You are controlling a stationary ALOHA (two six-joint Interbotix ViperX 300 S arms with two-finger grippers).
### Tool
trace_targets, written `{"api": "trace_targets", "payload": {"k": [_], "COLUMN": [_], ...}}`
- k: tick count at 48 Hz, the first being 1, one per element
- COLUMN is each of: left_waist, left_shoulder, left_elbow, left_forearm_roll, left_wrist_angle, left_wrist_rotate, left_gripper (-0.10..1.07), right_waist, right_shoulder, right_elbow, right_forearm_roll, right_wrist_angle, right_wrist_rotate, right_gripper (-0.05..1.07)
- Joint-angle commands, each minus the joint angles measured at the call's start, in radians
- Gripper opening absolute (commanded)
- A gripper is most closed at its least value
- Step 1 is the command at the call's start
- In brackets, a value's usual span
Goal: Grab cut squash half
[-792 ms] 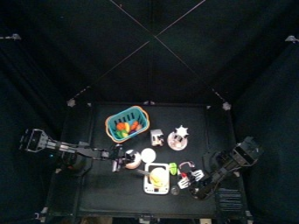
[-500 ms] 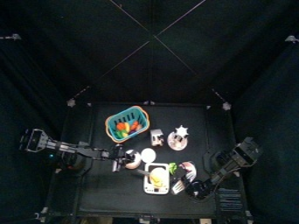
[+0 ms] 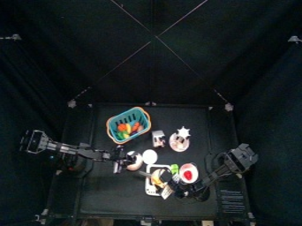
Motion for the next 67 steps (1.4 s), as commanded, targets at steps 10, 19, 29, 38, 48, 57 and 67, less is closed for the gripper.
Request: {"api": "trace_targets", "payload": {"k": [10,19,29,38,48,57,67], "left_waist": [0.003,0.003,0.003,0.003,0.003,0.003,0.003], "left_shoulder": [-0.003,-0.003,-0.003,-0.003,-0.003,-0.003,-0.003], "left_elbow": [-0.009,-0.009,-0.009,-0.009,-0.009,-0.009,-0.006], "left_forearm_roll": [-0.002,-0.002,-0.002,-0.002,-0.002,0.000,-0.002], "left_wrist_angle": [-0.008,-0.008,-0.008,-0.008,-0.008,-0.008,-0.008], "left_wrist_rotate": [0.002,0.002,0.002,0.002,0.002,0.002,0.002], "left_gripper": [0.59,0.59,0.59,0.59,0.59,0.59,0.59], "right_waist": [-0.028,-0.046,-0.055,-0.063,-0.074,-0.087,-0.094], "right_shoulder": [0.037,0.064,0.081,0.097,0.098,0.101,0.110], "right_elbow": [-0.026,-0.025,-0.029,-0.032,-0.040,-0.041,-0.051], "right_forearm_roll": [-0.003,-0.002,-0.002,0.002,0.002,0.002,-0.002], "right_wrist_angle": [-0.026,-0.032,-0.049,-0.057,-0.058,-0.057,-0.052], "right_wrist_rotate": [0.000,0.002,0.002,0.003,0.003,0.005,0.003], "right_gripper": [1.00,1.00,0.99,0.92,0.80,0.68,0.58]}}
